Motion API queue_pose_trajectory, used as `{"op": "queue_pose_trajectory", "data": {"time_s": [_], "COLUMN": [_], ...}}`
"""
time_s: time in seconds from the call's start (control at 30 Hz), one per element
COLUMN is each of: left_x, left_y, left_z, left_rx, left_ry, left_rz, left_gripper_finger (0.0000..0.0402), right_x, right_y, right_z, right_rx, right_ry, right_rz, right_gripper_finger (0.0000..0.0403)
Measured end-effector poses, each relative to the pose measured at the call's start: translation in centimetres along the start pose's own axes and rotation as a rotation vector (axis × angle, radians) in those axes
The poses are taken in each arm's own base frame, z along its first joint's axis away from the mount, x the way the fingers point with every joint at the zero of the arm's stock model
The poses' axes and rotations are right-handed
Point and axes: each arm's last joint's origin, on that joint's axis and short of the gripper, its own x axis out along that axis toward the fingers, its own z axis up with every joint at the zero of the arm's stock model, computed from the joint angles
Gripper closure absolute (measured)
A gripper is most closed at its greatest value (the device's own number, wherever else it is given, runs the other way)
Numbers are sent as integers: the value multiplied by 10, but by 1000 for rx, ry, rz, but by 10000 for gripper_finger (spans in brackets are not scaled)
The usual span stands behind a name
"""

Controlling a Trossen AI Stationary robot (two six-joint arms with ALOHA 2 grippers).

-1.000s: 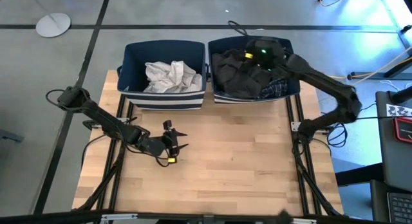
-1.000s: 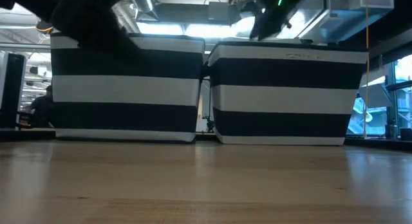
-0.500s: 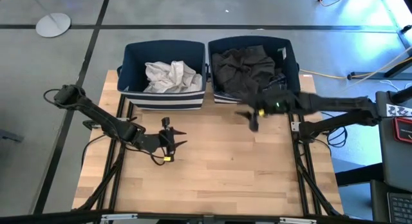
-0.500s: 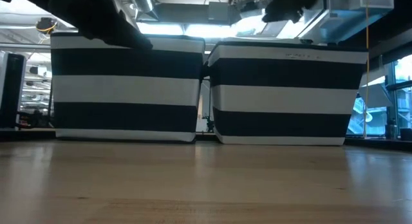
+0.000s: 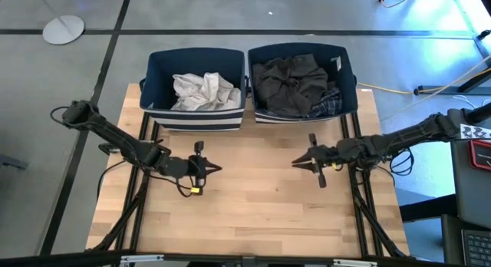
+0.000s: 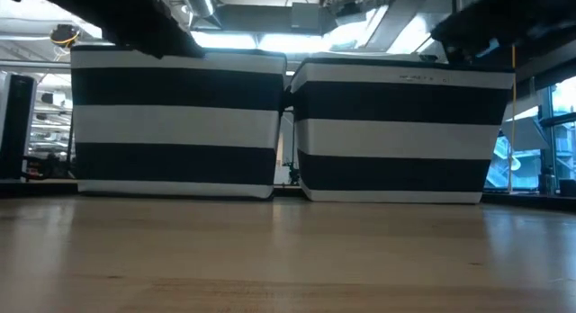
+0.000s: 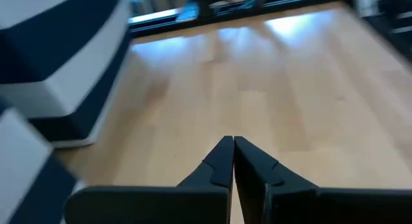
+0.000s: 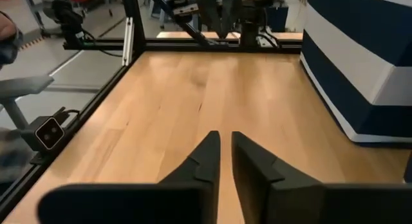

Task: Sort clothes
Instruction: Return to Home Position

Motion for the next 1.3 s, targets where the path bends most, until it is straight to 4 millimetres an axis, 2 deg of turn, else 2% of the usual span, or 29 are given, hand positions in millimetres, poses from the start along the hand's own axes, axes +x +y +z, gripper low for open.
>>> {"op": "queue_pose_trajectory", "data": {"time_s": [0.13,0.27,0.43,0.57,0.67,0.83,1.17,1.3], "left_x": [-1,-3,-17,-31,-40,-50,-59,-60], "left_y": [12,25,39,44,47,52,58,58], "left_z": [3,-2,-33,-60,-70,-77,-87,-92], "left_rx": [-10,-26,-105,-188,-211,-214,-219,-234], "left_ry": [-3,3,-114,-222,-279,-338,-388,-414], "left_rz": [-107,-90,-56,-58,-58,-49,41,44], "left_gripper_finger": [398,400,400,399,397,397,397,396], "right_x": [-1,0,-1,-8,-15,-28,-43,-47], "right_y": [1,0,-1,-3,-5,-6,-12,-13], "right_z": [-15,-26,-38,-42,-45,-48,-81,-83], "right_rx": [2,2,-2,7,10,16,61,68], "right_ry": [-42,-41,-21,-57,-85,-160,-251,-258], "right_rz": [3,9,4,-7,-20,-6,-18,-34], "right_gripper_finger": [379,391,396,397,397,397,397,397]}}
